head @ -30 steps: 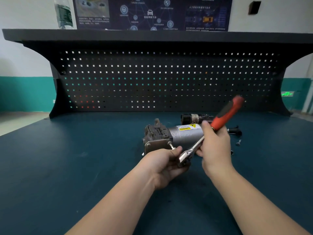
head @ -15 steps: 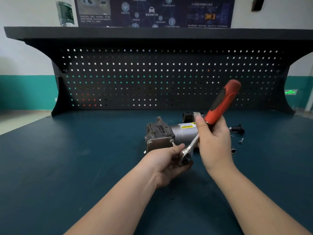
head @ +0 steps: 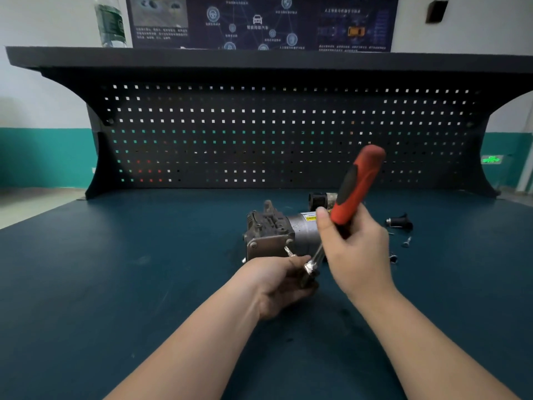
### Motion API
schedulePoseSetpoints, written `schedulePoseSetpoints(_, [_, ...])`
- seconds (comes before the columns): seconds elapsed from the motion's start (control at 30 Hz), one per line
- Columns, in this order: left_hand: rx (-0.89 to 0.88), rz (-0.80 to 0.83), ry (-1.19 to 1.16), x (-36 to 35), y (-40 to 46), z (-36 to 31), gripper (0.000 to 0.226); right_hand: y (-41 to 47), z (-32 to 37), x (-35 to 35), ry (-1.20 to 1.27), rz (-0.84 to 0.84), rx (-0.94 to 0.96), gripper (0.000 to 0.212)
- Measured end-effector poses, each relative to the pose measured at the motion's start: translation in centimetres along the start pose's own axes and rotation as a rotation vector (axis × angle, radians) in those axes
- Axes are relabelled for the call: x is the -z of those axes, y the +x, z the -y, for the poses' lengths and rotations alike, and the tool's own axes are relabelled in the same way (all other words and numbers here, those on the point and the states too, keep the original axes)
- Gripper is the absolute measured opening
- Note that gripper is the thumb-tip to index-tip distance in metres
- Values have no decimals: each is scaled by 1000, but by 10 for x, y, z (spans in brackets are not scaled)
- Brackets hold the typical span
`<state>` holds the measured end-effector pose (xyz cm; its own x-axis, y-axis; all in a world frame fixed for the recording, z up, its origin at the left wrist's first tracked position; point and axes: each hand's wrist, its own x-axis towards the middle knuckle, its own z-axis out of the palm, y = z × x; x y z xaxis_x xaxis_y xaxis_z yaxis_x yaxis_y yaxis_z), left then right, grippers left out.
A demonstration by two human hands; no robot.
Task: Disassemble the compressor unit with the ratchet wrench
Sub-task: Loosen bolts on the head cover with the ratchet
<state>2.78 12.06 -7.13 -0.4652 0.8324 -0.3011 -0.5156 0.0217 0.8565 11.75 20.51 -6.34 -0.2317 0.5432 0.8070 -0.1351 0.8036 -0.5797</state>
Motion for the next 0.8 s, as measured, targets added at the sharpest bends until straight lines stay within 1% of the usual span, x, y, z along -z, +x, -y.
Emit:
schedulePoseSetpoints(0.03, [1, -21, -1, 1, 1, 0, 10, -1, 0, -2, -14, -2, -45, 22])
schedulePoseSetpoints(0.07, [-1, -35, -3, 2, 1, -1, 8, 2, -4, -4, -5, -26, -149, 24])
schedulePoseSetpoints(0.1, [-6, -40, -5, 2, 1, -2, 6, 5, -8, -4, 19, -62, -299, 24])
schedulePoseSetpoints(0.17, [-33, -30, -13, 1, 1, -4, 4, 13, -18, 1, 169, -95, -614, 22])
schedulePoseSetpoints(0.2, [-52, -20, -18, 0, 0, -5, 4, 15, -22, 4, 268, -111, -726, 21])
schedulePoseSetpoints(0.23, [-64, -7, -21, -1, 0, -5, 4, 16, -24, 5, 335, -130, -793, 20])
schedulePoseSetpoints(0.3, [-63, 17, -12, -3, -2, -5, 6, 14, -27, 6, 339, -159, -804, 19])
schedulePoseSetpoints(0.47, [-46, 37, 19, -3, -4, -2, 8, 16, -23, 3, 238, -154, -643, 22])
schedulePoseSetpoints(0.63, [-40, 39, 22, -4, -2, -2, 9, 16, -29, 3, 239, -193, -650, 16])
schedulePoseSetpoints(0.73, [-32, 41, 18, -4, -2, -2, 10, 16, -28, 3, 259, -179, -649, 14])
schedulePoseSetpoints(0.8, [-25, 41, 12, -4, -2, -2, 10, 15, -27, 4, 246, -154, -613, 18])
